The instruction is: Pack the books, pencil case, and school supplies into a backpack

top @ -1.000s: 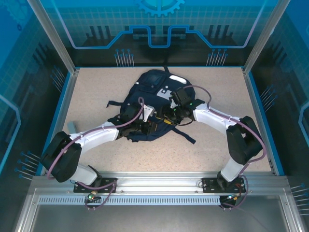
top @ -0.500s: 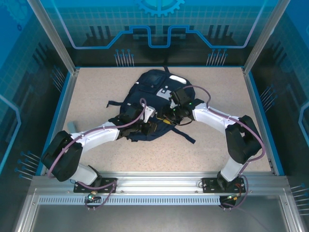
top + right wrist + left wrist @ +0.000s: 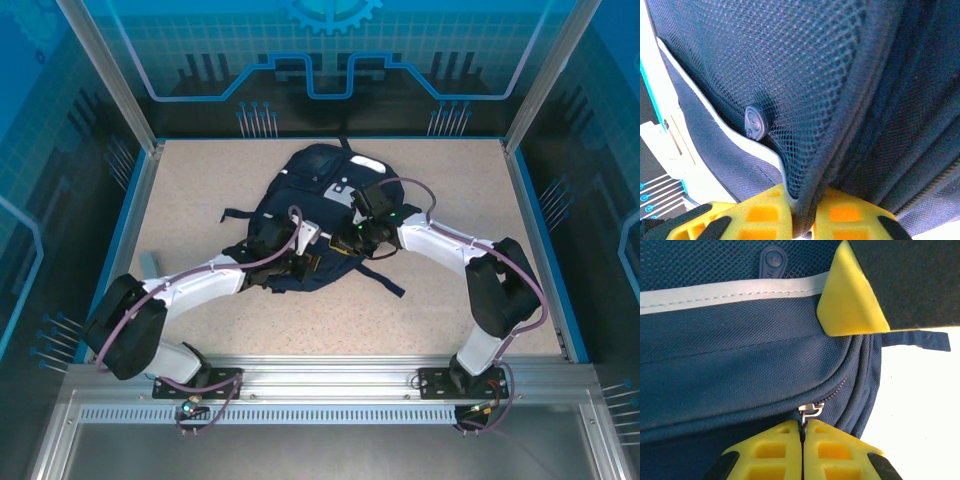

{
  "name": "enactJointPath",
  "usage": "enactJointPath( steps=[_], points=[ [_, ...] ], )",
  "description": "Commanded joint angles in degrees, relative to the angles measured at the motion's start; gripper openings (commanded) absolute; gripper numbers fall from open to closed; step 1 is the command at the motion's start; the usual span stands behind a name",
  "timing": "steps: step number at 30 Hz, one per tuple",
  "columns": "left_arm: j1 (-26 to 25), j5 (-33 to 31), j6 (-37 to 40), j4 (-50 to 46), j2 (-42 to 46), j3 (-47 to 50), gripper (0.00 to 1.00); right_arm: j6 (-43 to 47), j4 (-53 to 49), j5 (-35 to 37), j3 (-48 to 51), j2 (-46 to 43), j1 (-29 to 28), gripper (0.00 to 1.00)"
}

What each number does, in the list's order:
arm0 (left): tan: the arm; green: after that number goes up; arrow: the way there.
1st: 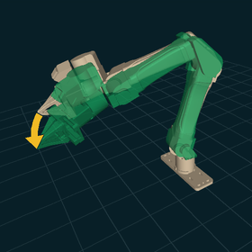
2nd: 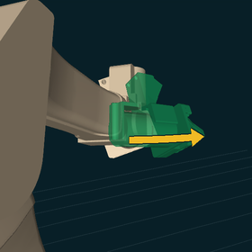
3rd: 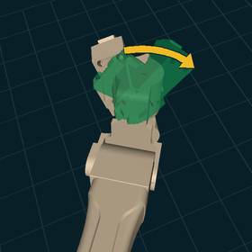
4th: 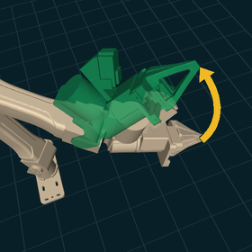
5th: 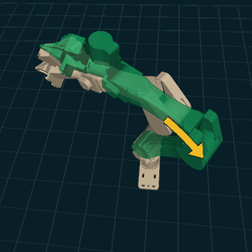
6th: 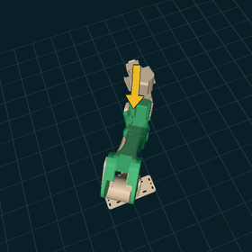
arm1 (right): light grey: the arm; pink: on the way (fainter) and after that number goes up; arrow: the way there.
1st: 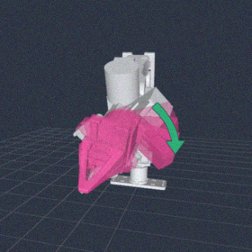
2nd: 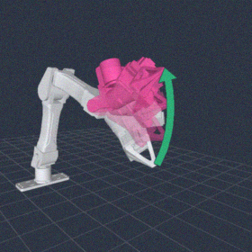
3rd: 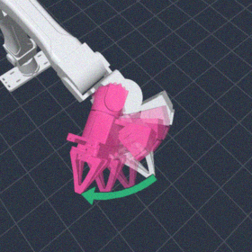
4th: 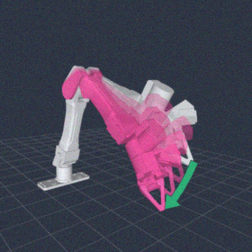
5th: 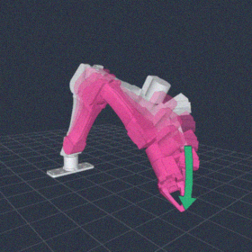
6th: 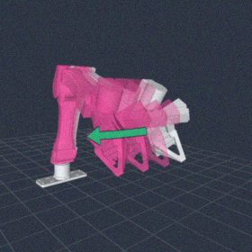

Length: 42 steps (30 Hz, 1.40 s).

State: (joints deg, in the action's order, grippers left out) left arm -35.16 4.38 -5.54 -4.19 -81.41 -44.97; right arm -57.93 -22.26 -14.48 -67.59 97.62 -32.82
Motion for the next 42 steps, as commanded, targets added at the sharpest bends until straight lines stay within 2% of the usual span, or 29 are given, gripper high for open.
enactJointPath(
  steps=[1, 10, 14, 15, 18, 21, 25, 33, 42],
  points=[
    [0.1, -6.4, 0.0, -0.1, 4.4, 1.7, 0.0, 0.6, -2.2, 6.8, -0.5, -1.0, 0.5, 0.08],
    [0.5, -20.5, -3.8, -3.3, 6.9, 3.6, 0.0, 2.6, -4.1, 12.5, 2.2, -6.7, 5.1, 0.05],
    [1.6, -20.7, -5.1, -3.4, 6.0, 2.5, 0.0, 4.0, -5.2, 13.6, 2.9, -8.4, 7.0, 0.08],
    [1.4, -18.8, -5.2, -3.2, 5.8, 2.1, 0.0, 4.6, -5.2, 13.0, 3.2, -9.1, 7.6, 0.12],
    [0.5, -9.0, -5.2, 0.5, 6.7, 1.5, 0.0, 7.2, -3.2, 8.7, 4.4, -12.0, 8.4, 0.37],
    [-2.7, -3.6, -5.5, 4.3, 8.4, 0.7, 0.0, 7.8, -3.8, 7.5, 6.2, -16.5, 8.5, 0.59],
    [-7.3, -0.3, -6.4, 6.6, 7.6, -2.5, 0.0, 5.1, -3.8, 7.5, 11.0, -23.8, 9.4, 0.7],
    [-14.6, 0.5, -7.0, 7.1, -0.9, -11.3, 0.0, -6.9, -3.4, 5.4, 20.1, -32.4, 10.3, 0.71],
    [-14.9, 0.1, -8.5, 6.3, -4.8, -14.1, 0.0, -13.2, -0.1, 7.3, 23.0, -31.8, 9.3, 0.65]
  ],
)
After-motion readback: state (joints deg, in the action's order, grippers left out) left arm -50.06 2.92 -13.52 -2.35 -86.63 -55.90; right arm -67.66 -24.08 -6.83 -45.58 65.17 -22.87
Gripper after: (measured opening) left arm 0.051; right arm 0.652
